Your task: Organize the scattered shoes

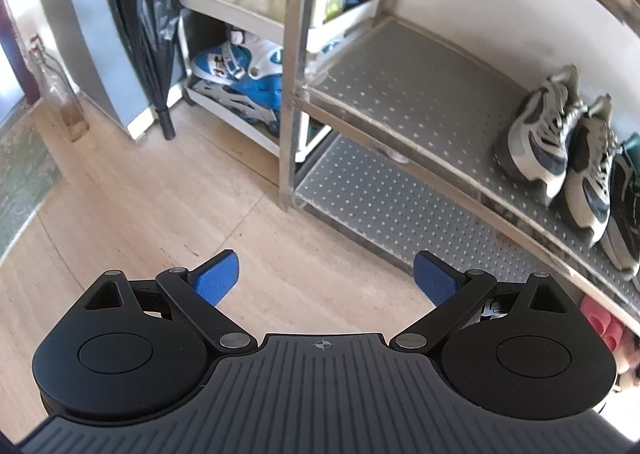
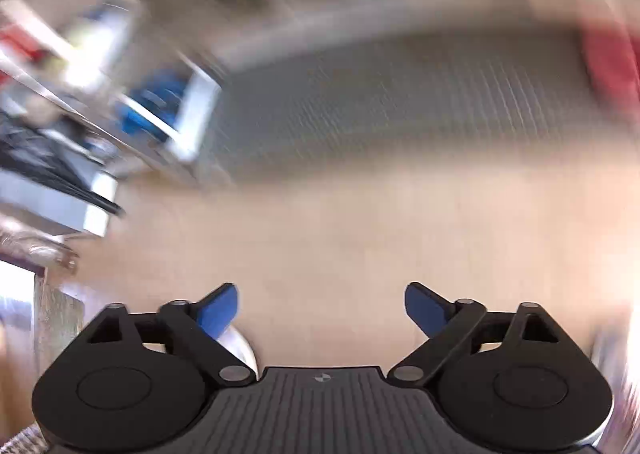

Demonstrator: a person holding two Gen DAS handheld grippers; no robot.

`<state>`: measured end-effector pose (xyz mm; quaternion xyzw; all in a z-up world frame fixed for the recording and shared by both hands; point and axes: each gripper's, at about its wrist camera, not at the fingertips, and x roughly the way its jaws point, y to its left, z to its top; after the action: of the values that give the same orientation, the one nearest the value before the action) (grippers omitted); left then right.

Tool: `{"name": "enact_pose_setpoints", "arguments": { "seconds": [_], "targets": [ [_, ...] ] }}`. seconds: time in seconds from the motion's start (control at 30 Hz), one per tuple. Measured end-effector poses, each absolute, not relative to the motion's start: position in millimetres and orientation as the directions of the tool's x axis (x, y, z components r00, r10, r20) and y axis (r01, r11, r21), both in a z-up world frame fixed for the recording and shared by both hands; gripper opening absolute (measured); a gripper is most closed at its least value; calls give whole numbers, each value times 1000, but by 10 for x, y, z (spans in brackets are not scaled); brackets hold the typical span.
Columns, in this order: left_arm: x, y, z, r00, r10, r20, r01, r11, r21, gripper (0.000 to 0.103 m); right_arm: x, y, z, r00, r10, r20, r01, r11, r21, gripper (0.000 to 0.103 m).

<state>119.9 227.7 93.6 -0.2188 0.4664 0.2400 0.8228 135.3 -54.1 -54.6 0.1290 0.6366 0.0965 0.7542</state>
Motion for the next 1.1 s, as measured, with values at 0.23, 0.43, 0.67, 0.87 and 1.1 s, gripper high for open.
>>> {"name": "enact_pose_setpoints", "arguments": {
  "seconds": [0.23,0.43,0.67,0.87,1.1],
  "targets": [
    [1390,1855,841,433,107,-895,-497,856,-139,97,567,-1054,-1649,-173,247,-953,246,948,201,71],
    [1565,1479,799,427,74,-901,-407,906,-119,97,525,-952,-1700,-183,328,-927,209,934,290,67],
    [1663,975,738,421,55,-906,-279,958,-71,97,489,-754,-1695,-218,288,-932,93,957,274,70],
    [1675,864,738,433,74,-898,-245,969,-38,97,461,-660,-1732,-211,232,-950,3,971,237,77],
    [1652,946,733,431,77,-899,-265,963,-44,97,426,-542,-1885,-204,189,-961,-51,978,203,79]
  ]
}}
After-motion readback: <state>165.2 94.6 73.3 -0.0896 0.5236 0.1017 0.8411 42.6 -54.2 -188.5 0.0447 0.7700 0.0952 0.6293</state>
